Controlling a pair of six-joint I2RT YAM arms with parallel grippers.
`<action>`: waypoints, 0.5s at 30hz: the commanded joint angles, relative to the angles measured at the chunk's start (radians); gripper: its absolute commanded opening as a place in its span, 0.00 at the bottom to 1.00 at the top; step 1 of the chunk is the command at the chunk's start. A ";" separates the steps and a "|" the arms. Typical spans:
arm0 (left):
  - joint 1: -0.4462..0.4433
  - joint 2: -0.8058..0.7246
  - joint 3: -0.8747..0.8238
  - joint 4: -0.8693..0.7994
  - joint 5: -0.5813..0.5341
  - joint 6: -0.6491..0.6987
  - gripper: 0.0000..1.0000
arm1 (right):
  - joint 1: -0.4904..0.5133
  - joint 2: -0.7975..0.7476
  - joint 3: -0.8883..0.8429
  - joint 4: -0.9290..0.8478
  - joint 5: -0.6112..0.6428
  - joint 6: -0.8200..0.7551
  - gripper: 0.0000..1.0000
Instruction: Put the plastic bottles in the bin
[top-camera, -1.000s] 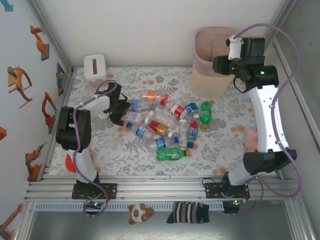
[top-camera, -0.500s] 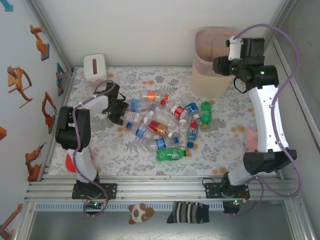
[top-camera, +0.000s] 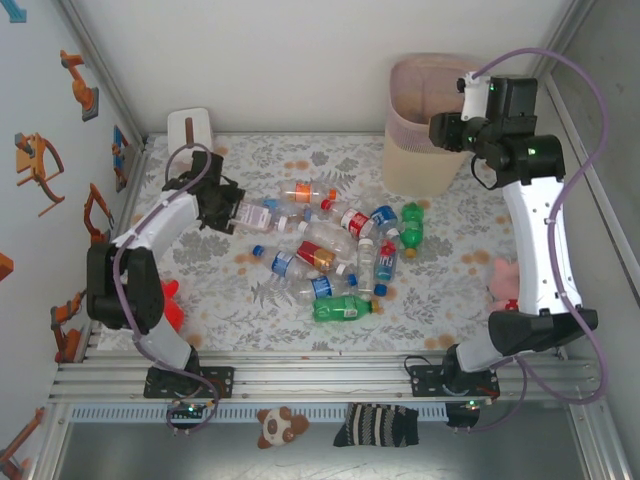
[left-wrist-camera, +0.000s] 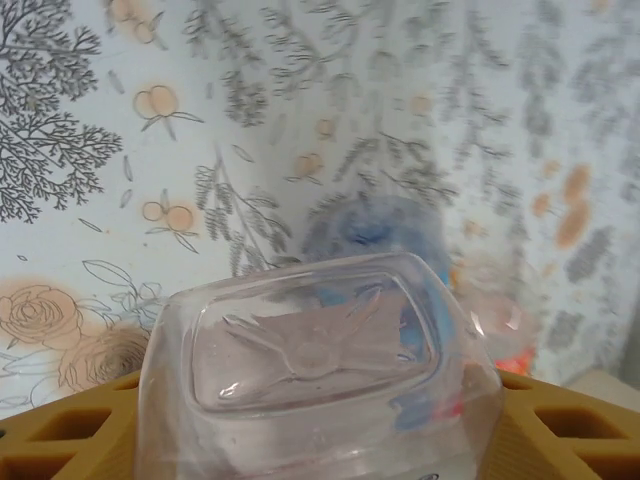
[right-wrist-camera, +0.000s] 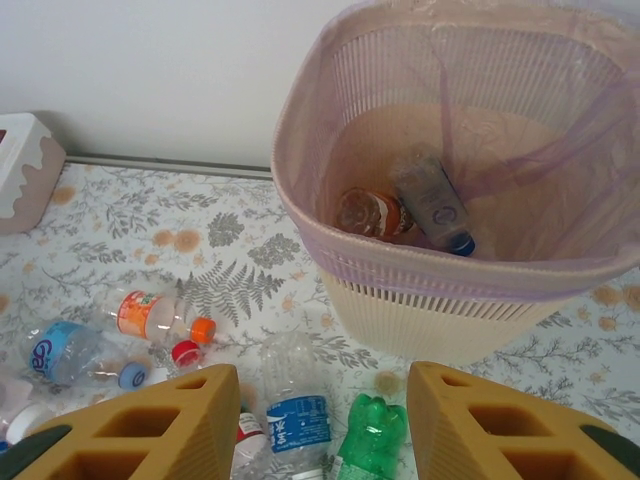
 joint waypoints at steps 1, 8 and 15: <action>-0.003 -0.097 -0.025 0.059 -0.017 0.142 0.63 | 0.007 -0.050 -0.016 0.031 -0.042 0.015 0.47; -0.042 -0.259 -0.026 0.187 -0.012 0.433 0.63 | 0.007 -0.090 -0.085 0.127 -0.196 0.053 0.47; -0.092 -0.343 -0.012 0.332 0.177 0.656 0.60 | 0.012 -0.154 -0.209 0.321 -0.432 0.130 0.47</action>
